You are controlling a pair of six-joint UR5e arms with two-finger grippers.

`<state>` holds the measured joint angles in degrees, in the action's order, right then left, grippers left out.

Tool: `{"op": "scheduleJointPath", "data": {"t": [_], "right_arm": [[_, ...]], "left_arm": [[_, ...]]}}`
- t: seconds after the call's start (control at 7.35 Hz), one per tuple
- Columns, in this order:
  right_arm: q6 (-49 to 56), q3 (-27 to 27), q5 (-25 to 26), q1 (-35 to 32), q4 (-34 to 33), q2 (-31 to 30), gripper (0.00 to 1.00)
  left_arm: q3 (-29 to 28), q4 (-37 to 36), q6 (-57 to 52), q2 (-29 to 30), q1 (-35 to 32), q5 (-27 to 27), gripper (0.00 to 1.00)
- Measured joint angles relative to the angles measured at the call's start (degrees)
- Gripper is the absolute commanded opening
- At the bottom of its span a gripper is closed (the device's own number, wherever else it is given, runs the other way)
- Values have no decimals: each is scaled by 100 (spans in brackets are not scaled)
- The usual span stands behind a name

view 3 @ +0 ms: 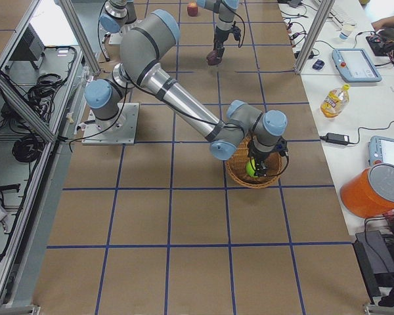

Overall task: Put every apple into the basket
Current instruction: 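Carry the dark red apple with the left gripper to the table center and release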

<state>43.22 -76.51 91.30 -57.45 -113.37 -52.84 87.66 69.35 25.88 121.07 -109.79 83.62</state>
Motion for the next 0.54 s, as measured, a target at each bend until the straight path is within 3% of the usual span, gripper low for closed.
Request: {"op": "scheduleJointPath", "data": {"t": [0.14,0.54], "right_arm": [[-45,5,2,-61,125,-116,100],[-1136,-8,-24,-787,855,-688,100]], "left_arm": [[39,-123,72,88,-54,-61,100],[36,71,39,-168,24,99,100]]}}
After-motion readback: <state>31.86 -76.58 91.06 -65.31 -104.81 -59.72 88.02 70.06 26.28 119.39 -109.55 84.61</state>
